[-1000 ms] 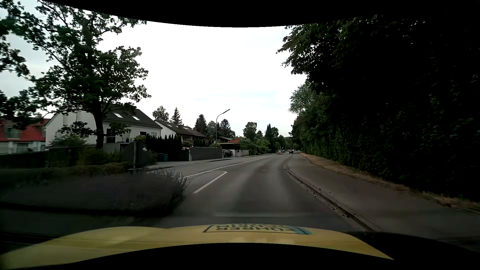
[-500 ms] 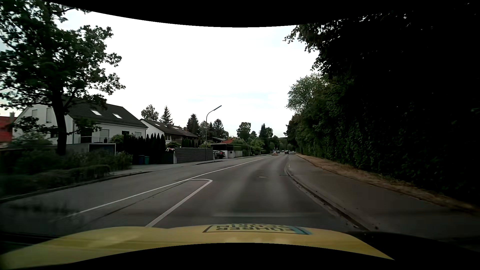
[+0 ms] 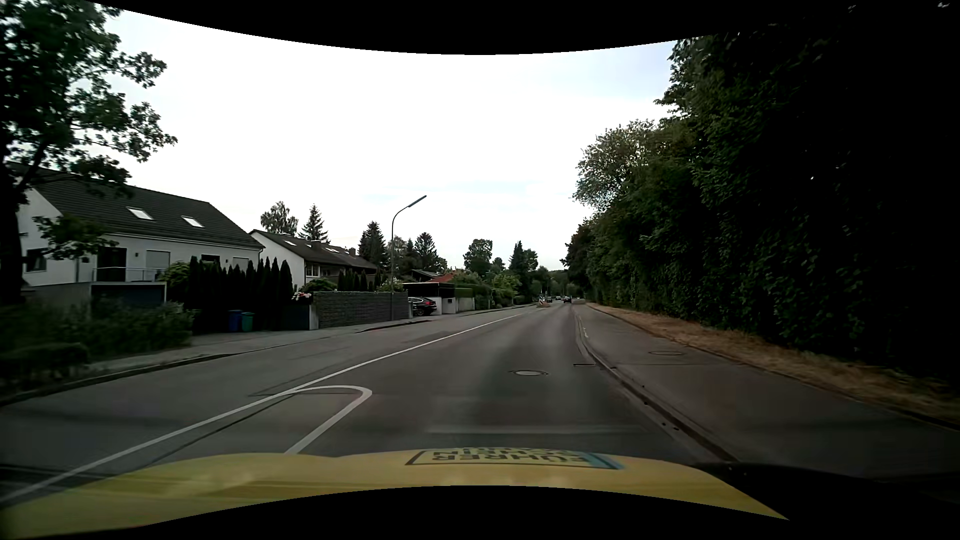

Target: Follow the waypoints while adhering to traffic rules and regulations

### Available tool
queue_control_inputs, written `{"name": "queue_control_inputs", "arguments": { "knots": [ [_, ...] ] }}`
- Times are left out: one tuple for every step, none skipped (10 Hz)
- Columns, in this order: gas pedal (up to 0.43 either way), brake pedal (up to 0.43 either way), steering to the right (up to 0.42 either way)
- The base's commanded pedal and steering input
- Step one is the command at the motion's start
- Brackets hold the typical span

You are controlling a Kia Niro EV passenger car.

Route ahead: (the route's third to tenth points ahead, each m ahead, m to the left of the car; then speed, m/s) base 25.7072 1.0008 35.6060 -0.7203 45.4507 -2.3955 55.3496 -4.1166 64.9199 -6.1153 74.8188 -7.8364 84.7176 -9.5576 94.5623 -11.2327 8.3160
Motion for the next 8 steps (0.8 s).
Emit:
{"name": "queue_control_inputs", "arguments": {
  "knots": [
    [0.177,0.0,0.025],
    [0.177,0.0,0.025],
    [0.177,0.0,0.027],
    [0.177,0.0,0.029],
    [0.177,0.0,0.033],
    [0.169,0.0,0.04],
    [0.169,0.0,0.047],
    [0.15,0.0,0.052]
  ]
}}
